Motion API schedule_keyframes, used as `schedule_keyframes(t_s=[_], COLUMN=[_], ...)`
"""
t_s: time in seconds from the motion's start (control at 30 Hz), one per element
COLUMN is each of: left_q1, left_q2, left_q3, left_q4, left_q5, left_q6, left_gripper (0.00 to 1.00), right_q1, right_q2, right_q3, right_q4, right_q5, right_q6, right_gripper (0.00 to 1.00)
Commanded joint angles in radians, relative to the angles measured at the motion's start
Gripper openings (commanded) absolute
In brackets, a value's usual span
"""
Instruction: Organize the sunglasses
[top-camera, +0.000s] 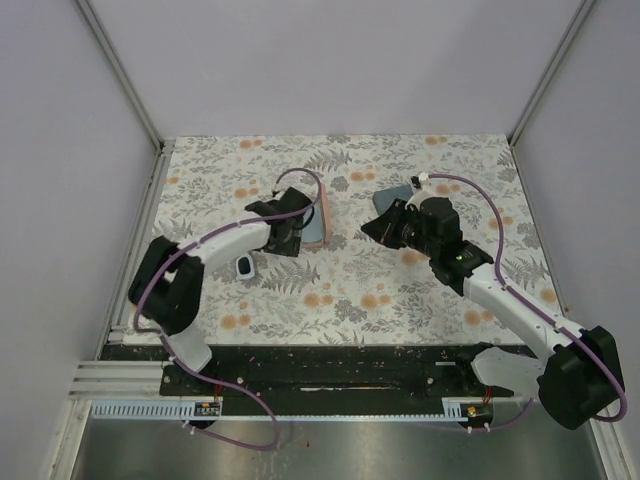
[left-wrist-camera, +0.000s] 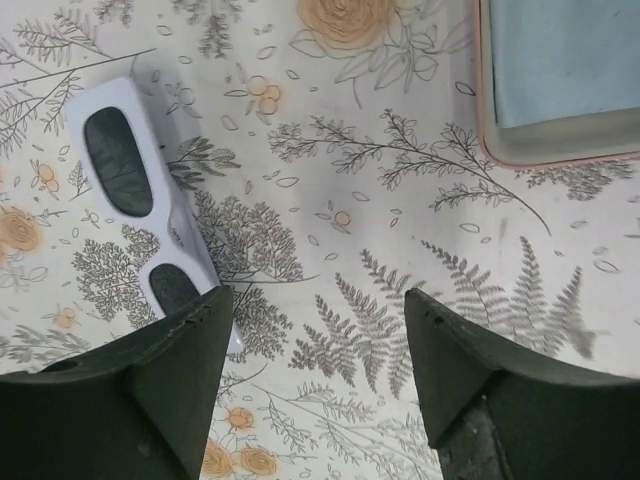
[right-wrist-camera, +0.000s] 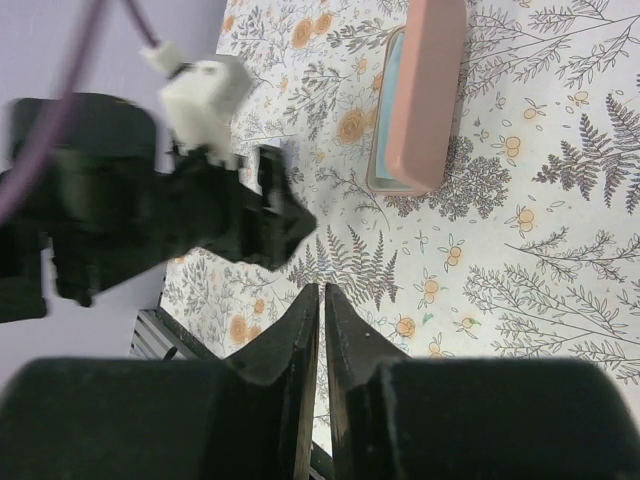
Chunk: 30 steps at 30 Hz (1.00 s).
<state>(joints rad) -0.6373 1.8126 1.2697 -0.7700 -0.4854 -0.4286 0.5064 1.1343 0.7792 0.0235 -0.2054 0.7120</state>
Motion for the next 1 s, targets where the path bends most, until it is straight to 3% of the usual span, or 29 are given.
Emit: schedule_keyframes(t_s=[0.0,0.13,0.33,0.47,0.67,0.83,0.97], left_q1=[0.157,0.246,0.324,0.332,0.347,0.36,0.375], left_q2=[-0.252,-0.308,-0.253,-0.216,-0.176,-0.19,-0.211], left_q3=[-0.148,-0.23,-0.289,-0.309,-0.317,-0.325,-0.337], left_q4=[0.207,0.236,0.313,0.348,0.367,0.374,0.379], left_q5=[0.263,0.248,0.327,0.329,0.294,0.275,0.278], left_q6=[-0.01,-0.036,-0.047,-0.052,-0.045,-0.039,-0.033], left_gripper=[0.72,0.72,0.74,0.65,0.42,0.36,0.16], right_q1=[-0.012,-0.016,-0.017,-0.022,-0.028,-0.028,-0.028], right_q2=[-0.024,-0.01,0.008,0.009,0.012,0.022,0.033], right_q3=[0.0,0.005,0.025,0.029,0.025,0.026,0.025], right_q4=[0.015,0.023,0.024,0.019,0.018,0.023,0.03], right_q5=[-0.038,-0.063,-0.097,-0.104,-0.111,-0.118,-0.131], right_q6=[-0.019,-0.019,-0.02,-0.025,-0.02,-0.016,-0.009], right_gripper=[0.14,0.14,0.14,0.14,0.13,0.13,0.13])
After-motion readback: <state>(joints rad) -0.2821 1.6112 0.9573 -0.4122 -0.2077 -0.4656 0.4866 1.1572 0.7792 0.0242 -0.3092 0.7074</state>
